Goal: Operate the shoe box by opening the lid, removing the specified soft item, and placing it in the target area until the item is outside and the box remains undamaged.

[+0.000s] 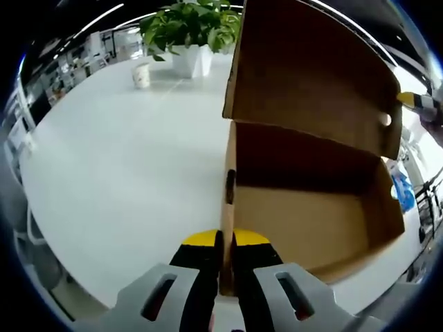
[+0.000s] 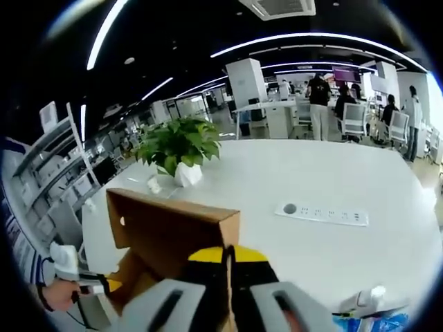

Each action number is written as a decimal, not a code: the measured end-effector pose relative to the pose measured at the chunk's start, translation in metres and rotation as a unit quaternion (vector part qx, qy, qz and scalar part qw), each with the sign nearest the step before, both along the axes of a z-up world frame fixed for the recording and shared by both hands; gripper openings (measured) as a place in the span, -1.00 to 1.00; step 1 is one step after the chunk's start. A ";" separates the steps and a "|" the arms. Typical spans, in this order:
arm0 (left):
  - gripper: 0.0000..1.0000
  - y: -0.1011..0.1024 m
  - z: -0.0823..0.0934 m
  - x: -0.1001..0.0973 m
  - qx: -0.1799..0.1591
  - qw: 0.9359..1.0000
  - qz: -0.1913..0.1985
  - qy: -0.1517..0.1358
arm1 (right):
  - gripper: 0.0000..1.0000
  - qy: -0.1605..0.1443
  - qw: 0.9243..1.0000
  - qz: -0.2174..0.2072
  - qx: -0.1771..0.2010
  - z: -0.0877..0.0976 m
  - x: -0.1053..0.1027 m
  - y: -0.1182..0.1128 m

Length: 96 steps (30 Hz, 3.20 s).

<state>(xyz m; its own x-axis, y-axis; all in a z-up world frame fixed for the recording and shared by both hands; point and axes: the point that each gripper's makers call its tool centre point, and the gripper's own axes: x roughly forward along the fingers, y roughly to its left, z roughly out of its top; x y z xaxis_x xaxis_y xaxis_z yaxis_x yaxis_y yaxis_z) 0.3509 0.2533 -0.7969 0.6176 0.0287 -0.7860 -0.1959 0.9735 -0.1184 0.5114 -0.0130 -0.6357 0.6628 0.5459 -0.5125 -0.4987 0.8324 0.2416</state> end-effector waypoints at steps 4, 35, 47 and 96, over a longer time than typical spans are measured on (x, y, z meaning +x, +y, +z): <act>-0.93 0.000 0.000 0.001 0.000 1.000 0.001 -0.003 | -1.00 -0.003 1.000 -0.007 0.006 0.002 -0.006 -0.002; -0.93 0.003 -0.001 0.018 -0.015 1.000 0.020 -0.013 | -1.00 -0.053 0.998 -0.025 -0.003 -0.004 -0.024 -0.011; -0.92 -0.001 0.001 0.019 -0.018 1.000 0.019 -0.017 | -1.00 -0.077 0.996 -0.031 -0.026 -0.008 -0.039 -0.015; -0.77 -0.005 0.002 0.025 -0.096 0.992 -0.041 -0.076 | -1.00 -0.087 0.994 -0.047 -0.046 -0.050 -0.092 -0.022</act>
